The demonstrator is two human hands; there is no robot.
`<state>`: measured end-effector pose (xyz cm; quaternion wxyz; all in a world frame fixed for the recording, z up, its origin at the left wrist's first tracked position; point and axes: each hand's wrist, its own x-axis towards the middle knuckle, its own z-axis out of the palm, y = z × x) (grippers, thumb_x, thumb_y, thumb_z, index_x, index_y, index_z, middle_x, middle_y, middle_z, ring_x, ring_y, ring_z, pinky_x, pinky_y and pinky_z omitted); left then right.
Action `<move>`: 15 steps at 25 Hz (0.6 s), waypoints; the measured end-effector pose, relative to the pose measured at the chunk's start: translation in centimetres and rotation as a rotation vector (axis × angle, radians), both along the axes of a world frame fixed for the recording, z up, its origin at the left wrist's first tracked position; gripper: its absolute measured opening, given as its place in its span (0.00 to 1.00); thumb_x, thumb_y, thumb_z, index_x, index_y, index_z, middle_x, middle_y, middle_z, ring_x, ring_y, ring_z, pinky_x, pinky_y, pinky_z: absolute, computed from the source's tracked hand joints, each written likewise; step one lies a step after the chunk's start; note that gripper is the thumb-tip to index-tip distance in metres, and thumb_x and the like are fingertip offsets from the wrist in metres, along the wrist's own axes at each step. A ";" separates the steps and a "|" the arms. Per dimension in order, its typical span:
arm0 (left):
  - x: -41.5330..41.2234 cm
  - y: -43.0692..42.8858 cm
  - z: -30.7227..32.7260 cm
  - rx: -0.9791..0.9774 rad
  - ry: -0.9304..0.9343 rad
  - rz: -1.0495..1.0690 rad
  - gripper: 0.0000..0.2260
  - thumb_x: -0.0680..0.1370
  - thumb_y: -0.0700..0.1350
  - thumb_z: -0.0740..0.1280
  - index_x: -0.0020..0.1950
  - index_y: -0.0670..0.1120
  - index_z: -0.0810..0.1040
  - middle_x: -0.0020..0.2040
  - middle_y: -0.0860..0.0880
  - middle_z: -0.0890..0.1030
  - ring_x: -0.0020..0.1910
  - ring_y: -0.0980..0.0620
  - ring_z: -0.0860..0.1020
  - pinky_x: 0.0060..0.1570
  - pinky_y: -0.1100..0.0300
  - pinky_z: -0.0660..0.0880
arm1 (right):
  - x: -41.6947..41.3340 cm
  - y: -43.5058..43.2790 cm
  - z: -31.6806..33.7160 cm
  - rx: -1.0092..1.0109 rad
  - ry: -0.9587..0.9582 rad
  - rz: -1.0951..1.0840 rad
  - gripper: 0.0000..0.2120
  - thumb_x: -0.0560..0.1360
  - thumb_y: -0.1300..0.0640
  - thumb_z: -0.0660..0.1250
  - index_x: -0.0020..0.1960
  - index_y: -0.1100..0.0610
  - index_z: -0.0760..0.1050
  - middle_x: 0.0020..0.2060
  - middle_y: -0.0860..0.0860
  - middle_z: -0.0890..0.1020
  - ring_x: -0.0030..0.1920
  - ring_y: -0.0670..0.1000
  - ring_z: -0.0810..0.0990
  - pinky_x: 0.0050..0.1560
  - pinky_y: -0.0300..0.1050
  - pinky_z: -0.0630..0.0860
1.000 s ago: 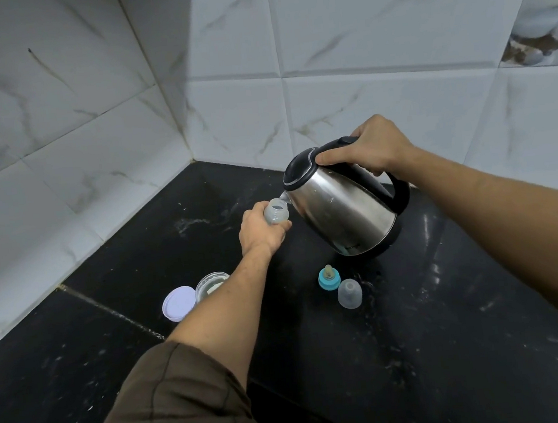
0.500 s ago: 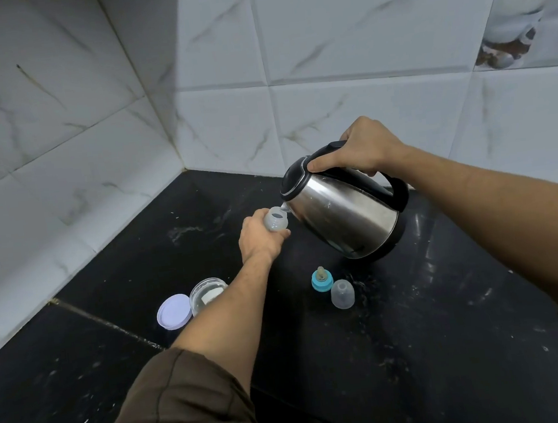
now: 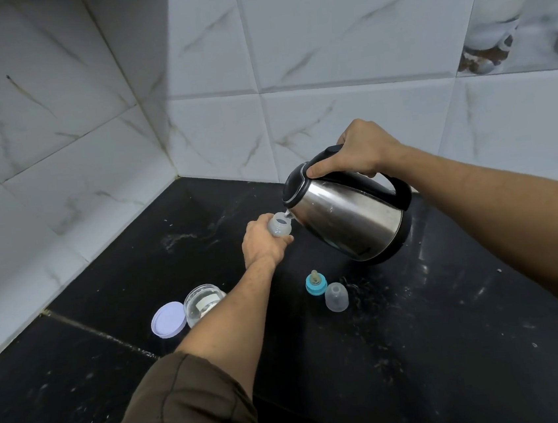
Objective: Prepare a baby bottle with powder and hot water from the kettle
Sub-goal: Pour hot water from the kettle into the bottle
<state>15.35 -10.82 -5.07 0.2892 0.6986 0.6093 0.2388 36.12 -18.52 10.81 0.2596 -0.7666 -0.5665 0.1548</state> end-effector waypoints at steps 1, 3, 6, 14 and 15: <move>0.1 0.0 0.0 -0.002 0.003 -0.003 0.28 0.73 0.47 0.80 0.71 0.52 0.75 0.65 0.49 0.78 0.64 0.47 0.77 0.65 0.49 0.75 | 0.0 0.0 0.0 0.000 -0.004 0.002 0.35 0.57 0.32 0.82 0.27 0.54 0.62 0.15 0.45 0.64 0.24 0.53 0.68 0.32 0.46 0.66; 0.2 -0.1 0.1 -0.002 0.011 -0.006 0.29 0.73 0.47 0.80 0.72 0.51 0.74 0.66 0.48 0.77 0.65 0.47 0.77 0.65 0.49 0.74 | 0.0 -0.1 0.1 0.002 -0.023 0.006 0.35 0.58 0.32 0.82 0.27 0.53 0.62 0.15 0.46 0.64 0.24 0.53 0.67 0.33 0.46 0.66; 0.3 -0.2 0.2 -0.002 0.017 -0.013 0.29 0.73 0.47 0.80 0.73 0.51 0.74 0.67 0.48 0.77 0.66 0.46 0.77 0.66 0.48 0.74 | -0.2 -0.1 0.4 -0.001 -0.052 0.009 0.35 0.57 0.32 0.82 0.27 0.53 0.62 0.15 0.46 0.64 0.24 0.54 0.68 0.33 0.46 0.66; -0.2 -0.6 0.7 0.021 0.006 -0.027 0.28 0.73 0.46 0.80 0.71 0.51 0.76 0.66 0.48 0.77 0.64 0.47 0.77 0.64 0.50 0.75 | -0.7 0.5 0.9 -0.008 -0.082 0.022 0.35 0.55 0.30 0.81 0.27 0.53 0.62 0.21 0.49 0.66 0.25 0.54 0.68 0.33 0.47 0.66; -0.2 -0.6 0.7 0.018 0.005 -0.026 0.28 0.73 0.46 0.80 0.71 0.51 0.76 0.65 0.48 0.77 0.64 0.47 0.77 0.64 0.50 0.75 | -0.8 0.6 0.9 -0.009 -0.086 0.024 0.35 0.55 0.30 0.81 0.27 0.53 0.62 0.20 0.49 0.66 0.25 0.54 0.68 0.34 0.47 0.66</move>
